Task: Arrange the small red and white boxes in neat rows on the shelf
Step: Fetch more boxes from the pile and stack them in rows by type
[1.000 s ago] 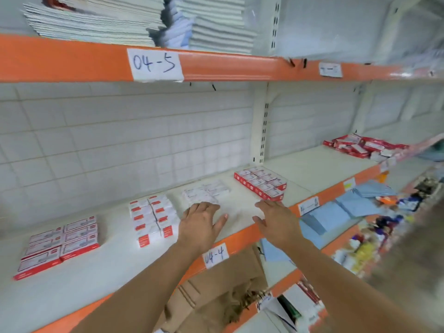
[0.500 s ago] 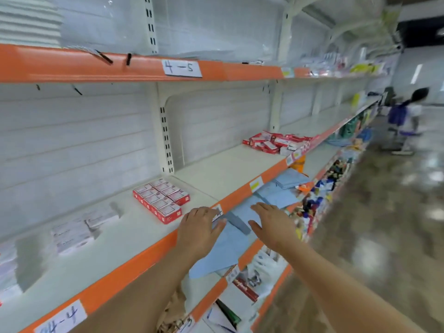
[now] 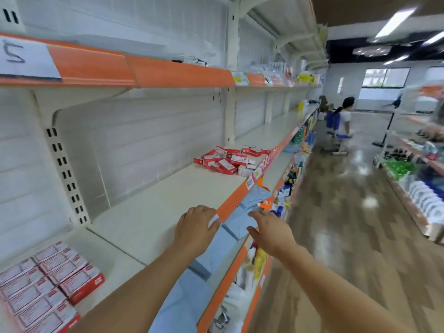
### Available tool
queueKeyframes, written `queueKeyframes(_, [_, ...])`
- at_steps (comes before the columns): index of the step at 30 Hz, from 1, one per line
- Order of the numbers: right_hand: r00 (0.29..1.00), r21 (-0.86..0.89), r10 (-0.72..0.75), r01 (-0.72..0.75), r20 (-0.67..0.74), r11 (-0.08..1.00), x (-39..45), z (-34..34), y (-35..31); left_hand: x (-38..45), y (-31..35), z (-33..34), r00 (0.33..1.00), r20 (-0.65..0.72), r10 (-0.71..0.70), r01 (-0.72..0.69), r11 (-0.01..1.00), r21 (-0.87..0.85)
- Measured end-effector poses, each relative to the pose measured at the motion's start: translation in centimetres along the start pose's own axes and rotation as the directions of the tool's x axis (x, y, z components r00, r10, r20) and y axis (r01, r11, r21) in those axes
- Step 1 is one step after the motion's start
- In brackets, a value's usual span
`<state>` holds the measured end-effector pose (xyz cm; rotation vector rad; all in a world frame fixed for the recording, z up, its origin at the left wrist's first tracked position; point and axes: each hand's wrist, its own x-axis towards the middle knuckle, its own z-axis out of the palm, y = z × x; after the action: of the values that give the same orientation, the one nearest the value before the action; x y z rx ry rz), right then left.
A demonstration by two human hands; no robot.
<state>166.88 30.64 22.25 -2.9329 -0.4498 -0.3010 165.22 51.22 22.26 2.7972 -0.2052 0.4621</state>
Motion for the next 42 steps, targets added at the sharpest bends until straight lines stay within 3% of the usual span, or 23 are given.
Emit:
queueKeyframes(11, [1.0,0.004,0.024,-0.024,-0.015,1.0,11.8,1.4,7.3,13.0,0.3,6.0,0.998,0.06,0.033,-0.033,0.999,0.006])
queueKeyframes(21, [0.99,0.029,-0.129,0.131,-0.047,0.991,24.1,1.4,13.5,23.7,1.5,9.4,0.992,-0.025,-0.125,0.127,0.989,0.07])
queueKeyframes(28, [0.982,0.062,-0.182,0.185,-0.054,0.981,30.1,2.7,14.1,28.7,-0.1,11.0,0.979,-0.037,-0.2,0.204,0.969,0.142])
queueKeyframes(35, [0.98,0.082,-0.195,0.197,-0.03,0.977,34.8,4.2,13.2,33.5,-1.3,12.1,0.987,0.087,-0.134,0.107,0.959,0.263])
queueKeyframes(42, [0.98,0.045,-0.185,0.189,-0.076,0.981,37.0,5.6,12.1,34.6,-3.6,11.5,0.992,0.116,-0.039,0.002,0.953,0.304])
